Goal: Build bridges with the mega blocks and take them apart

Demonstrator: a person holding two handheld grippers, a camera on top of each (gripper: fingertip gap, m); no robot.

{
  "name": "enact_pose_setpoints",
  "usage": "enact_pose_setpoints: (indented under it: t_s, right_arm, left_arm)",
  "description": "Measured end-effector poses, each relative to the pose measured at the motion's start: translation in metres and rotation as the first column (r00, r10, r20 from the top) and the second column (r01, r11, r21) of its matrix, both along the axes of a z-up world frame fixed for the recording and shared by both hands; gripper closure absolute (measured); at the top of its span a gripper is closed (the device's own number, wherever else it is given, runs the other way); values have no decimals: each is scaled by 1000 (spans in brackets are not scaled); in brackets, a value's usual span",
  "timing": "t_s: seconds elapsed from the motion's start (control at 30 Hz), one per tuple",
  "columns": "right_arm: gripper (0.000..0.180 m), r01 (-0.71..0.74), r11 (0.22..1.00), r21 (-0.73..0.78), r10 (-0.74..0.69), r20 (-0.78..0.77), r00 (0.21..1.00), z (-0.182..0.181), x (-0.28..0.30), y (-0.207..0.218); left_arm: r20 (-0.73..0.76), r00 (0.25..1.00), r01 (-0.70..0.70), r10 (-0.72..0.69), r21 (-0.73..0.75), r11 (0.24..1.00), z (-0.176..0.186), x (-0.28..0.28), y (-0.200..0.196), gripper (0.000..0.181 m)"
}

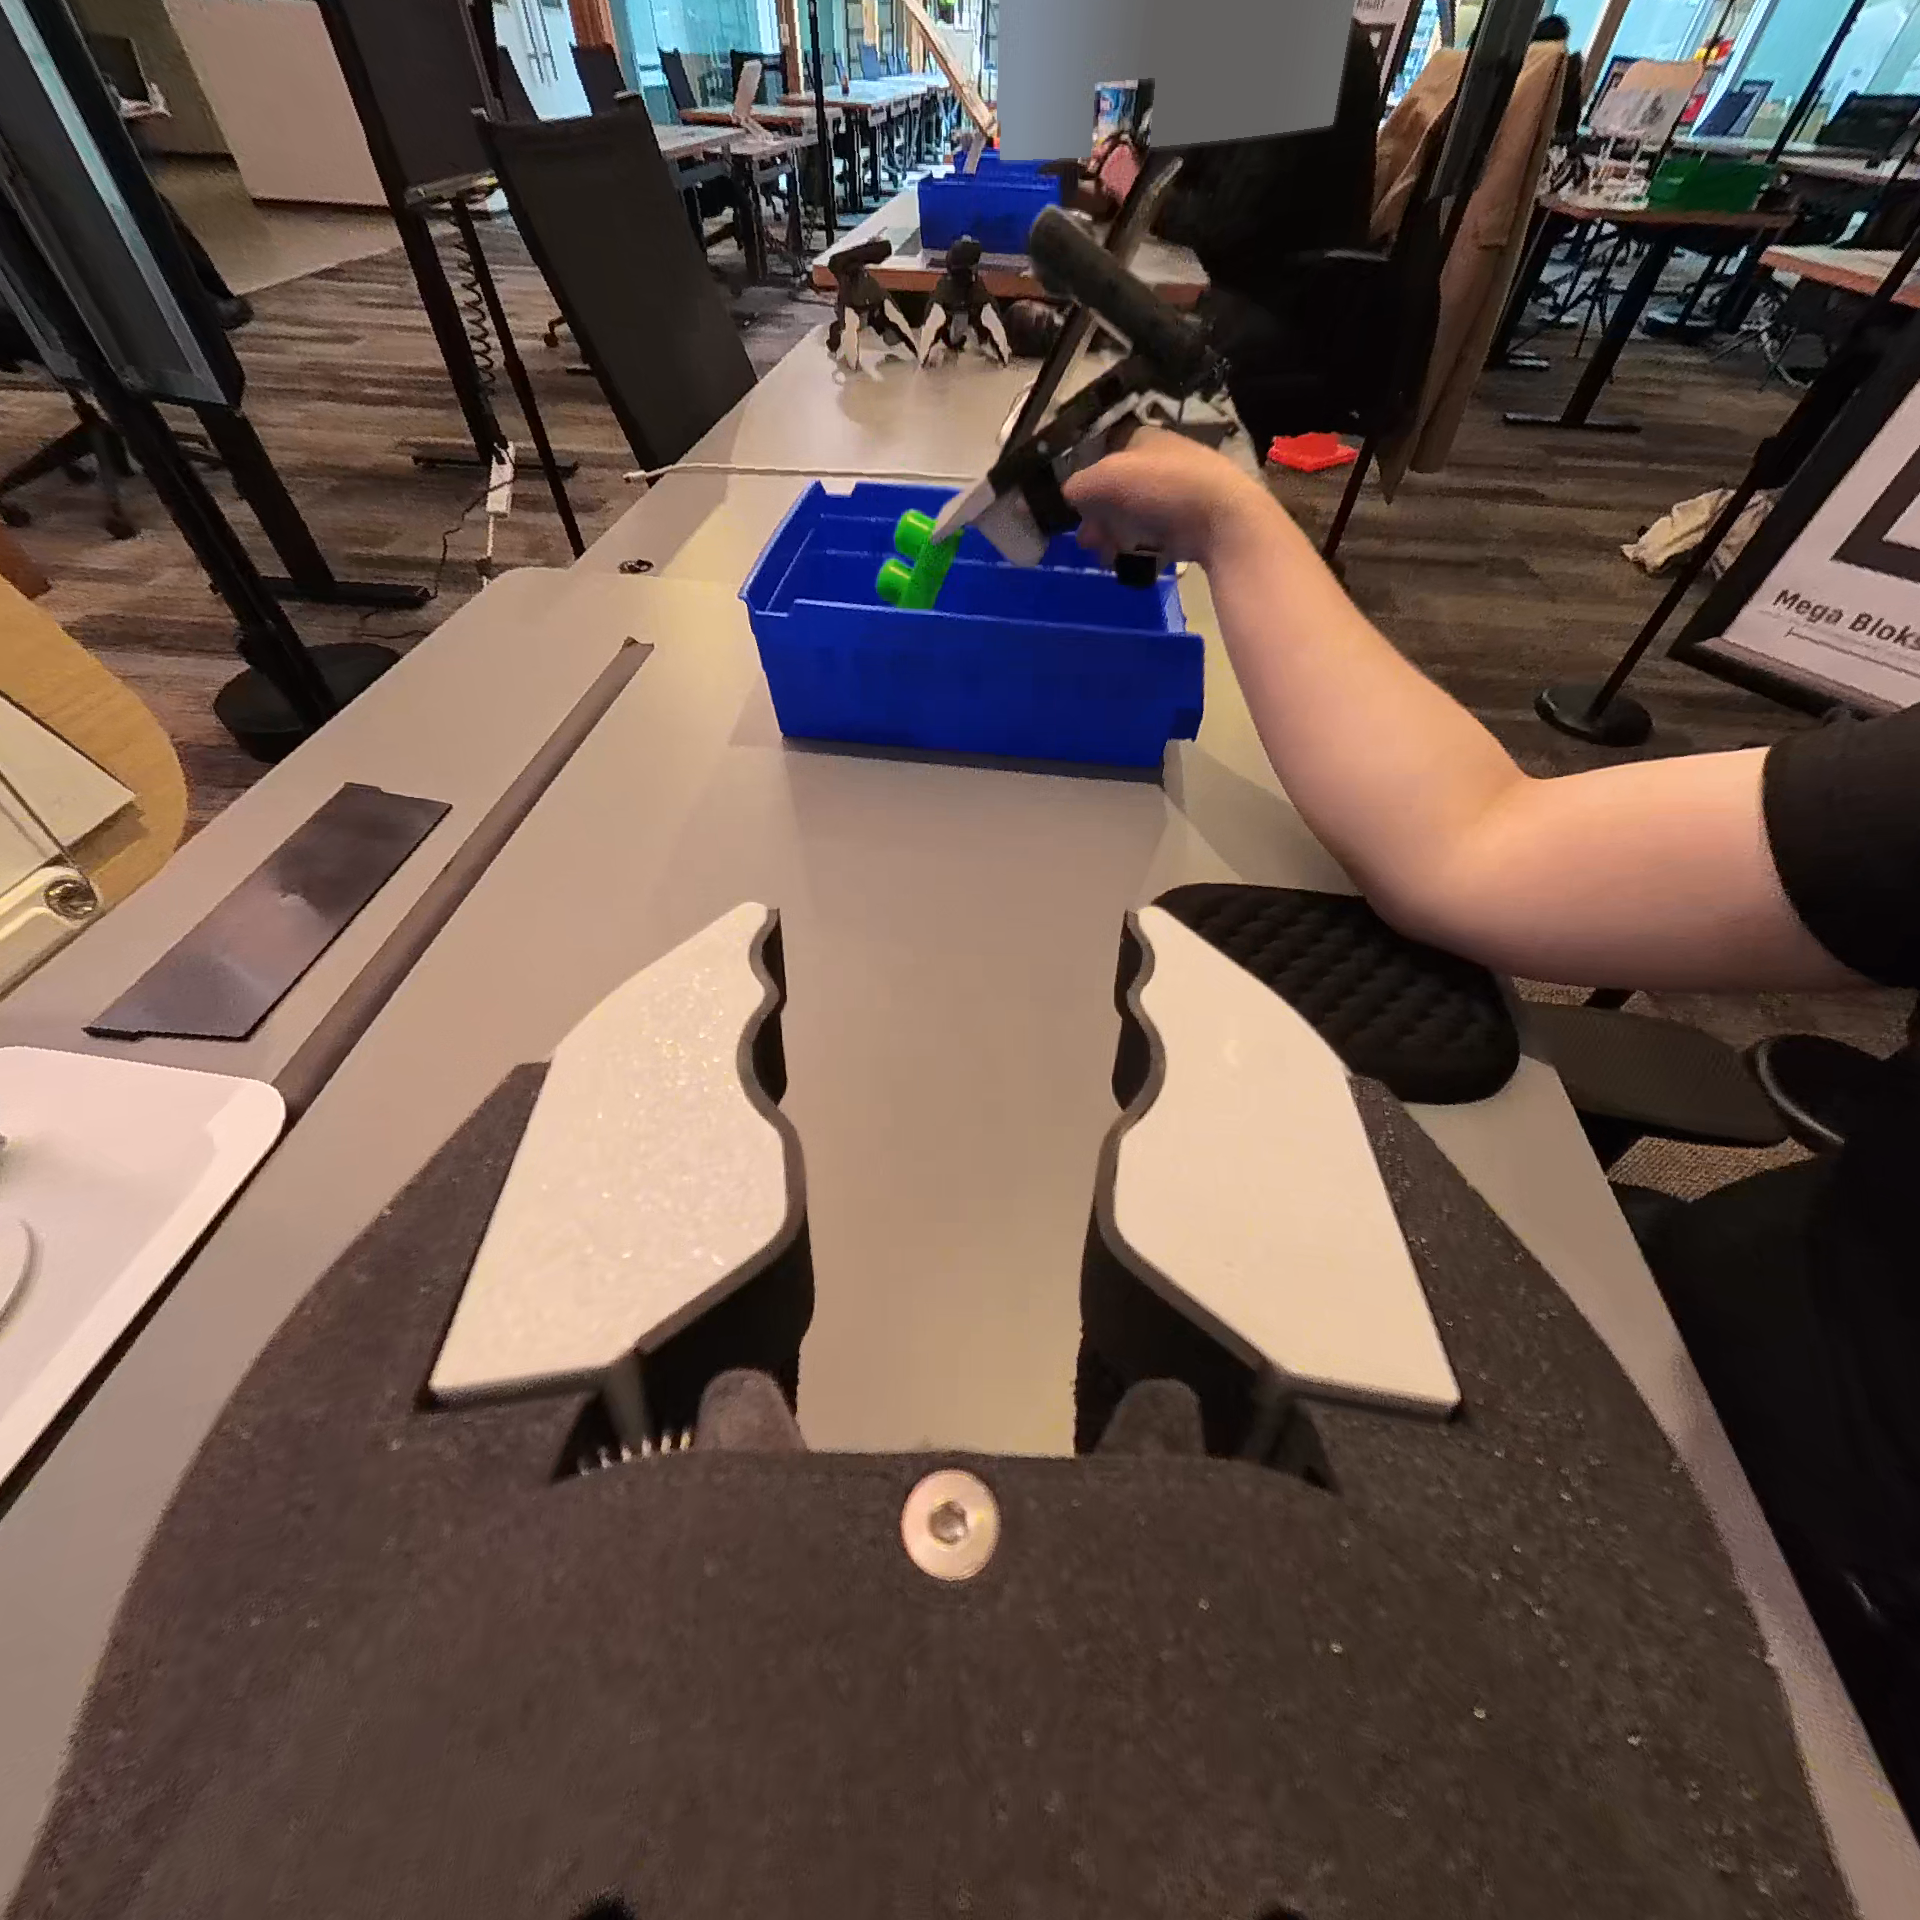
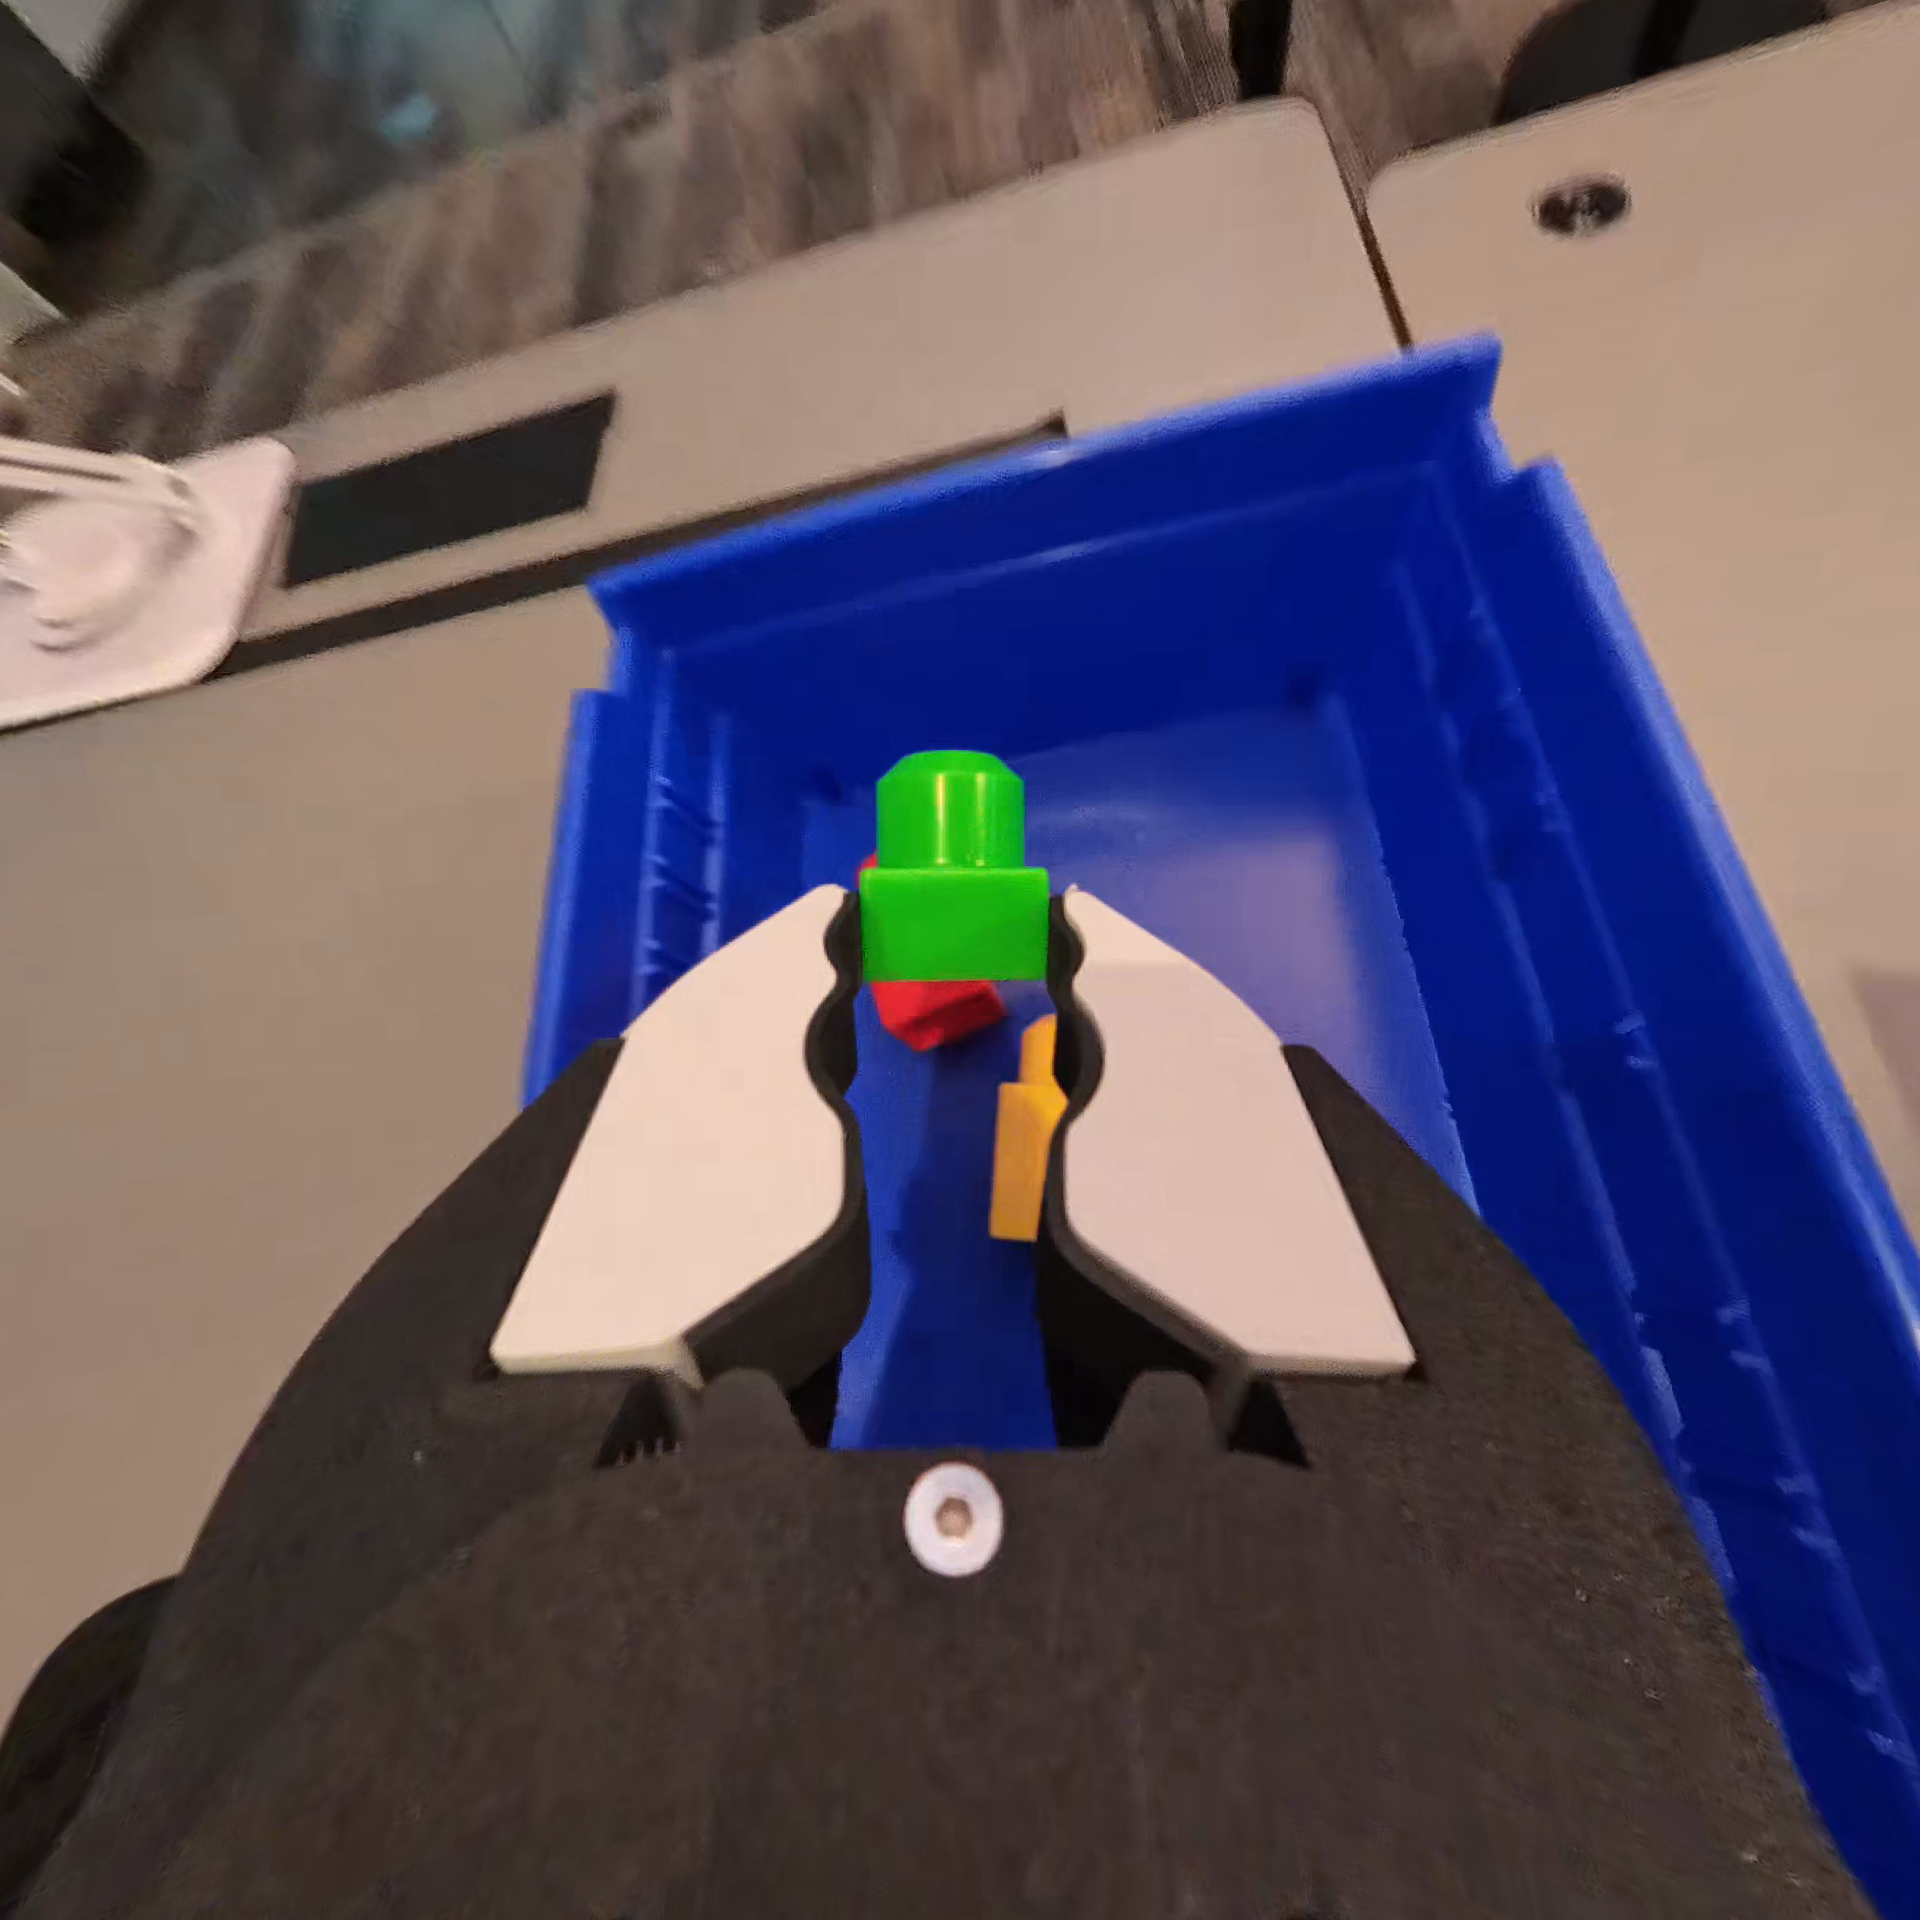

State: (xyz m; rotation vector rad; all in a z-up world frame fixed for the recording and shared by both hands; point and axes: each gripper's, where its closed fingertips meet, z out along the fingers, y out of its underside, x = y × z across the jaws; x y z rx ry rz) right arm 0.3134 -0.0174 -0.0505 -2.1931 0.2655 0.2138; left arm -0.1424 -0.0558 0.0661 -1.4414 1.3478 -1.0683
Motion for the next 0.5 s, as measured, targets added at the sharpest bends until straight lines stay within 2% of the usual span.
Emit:
enact_pose_setpoints:
  t_s: [0.13,0.2,0.33,0.43,0.5]
  right_arm:
    - [144,35,996,-77,-39,-58,998,-27,5,3]
    - [136,78,996,-36,-81,-73,994,-22,12,5]
    - [134,120,978,169,-112,-53,992,30,16,4]
    - [133,54,946,318,-41,-47,998,77,-7,3]
    - [134,-6,927,376,17,-25,1000,101,-27,4]
  left_arm:
    - [-28,1000,1,-1,-4,1000,-7,3,1,120]
    - [-40,999,-9,8,-12,1000,-10,3,3,120]
    - [-71,993,-90,91,18,996,-9,-10,17,121]
    - [-23,984,-178,179,44,983,11,-36,28,126]
    - [-11,950,-310,312,70,948,25,-66,43,129]
